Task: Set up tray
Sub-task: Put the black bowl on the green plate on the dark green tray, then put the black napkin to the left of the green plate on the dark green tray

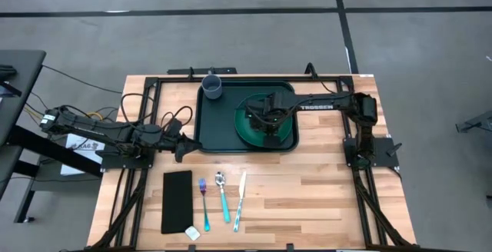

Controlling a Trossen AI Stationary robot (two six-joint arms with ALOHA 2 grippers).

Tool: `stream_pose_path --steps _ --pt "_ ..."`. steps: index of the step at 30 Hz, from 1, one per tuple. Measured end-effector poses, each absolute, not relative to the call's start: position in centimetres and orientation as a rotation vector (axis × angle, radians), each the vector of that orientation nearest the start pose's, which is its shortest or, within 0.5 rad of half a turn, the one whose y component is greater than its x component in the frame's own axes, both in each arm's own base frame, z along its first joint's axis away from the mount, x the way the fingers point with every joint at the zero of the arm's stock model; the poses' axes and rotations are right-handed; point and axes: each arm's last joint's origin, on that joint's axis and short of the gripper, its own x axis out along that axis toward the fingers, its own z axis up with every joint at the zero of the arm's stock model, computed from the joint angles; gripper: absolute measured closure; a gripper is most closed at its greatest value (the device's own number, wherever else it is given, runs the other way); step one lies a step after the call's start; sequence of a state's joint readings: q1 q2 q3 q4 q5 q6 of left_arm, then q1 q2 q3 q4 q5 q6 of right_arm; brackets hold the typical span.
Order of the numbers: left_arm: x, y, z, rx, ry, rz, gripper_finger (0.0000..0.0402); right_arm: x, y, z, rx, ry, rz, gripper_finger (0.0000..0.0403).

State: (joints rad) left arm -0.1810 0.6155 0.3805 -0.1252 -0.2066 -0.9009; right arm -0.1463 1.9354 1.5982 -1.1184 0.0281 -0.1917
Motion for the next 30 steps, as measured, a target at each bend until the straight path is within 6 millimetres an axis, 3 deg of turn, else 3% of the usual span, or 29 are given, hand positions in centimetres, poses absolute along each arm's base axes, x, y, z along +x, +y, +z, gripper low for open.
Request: stream_pose_path --steps 14,21,25,30 --pt "14.5 -2.1 22.3 -0.821 0.316 0.182 0.0342 37.3 -5.6 23.0 -0.02 1.448 -0.051 0.0348" --pt "14.5 -2.1 22.3 -0.822 0.316 0.181 0.0342 37.5 -5.1 23.2 -0.042 1.445 -0.036 0.034" --pt "14.5 -2.1 22.3 -0.865 0.325 0.168 0.0342 38.0 -4.6 24.9 -0.086 1.406 -0.059 0.0339" --pt "14.5 -2.3 22.3 -0.867 0.353 0.113 0.0342 39.0 -4.4 29.4 -0.095 1.28 -0.06 0.0339"
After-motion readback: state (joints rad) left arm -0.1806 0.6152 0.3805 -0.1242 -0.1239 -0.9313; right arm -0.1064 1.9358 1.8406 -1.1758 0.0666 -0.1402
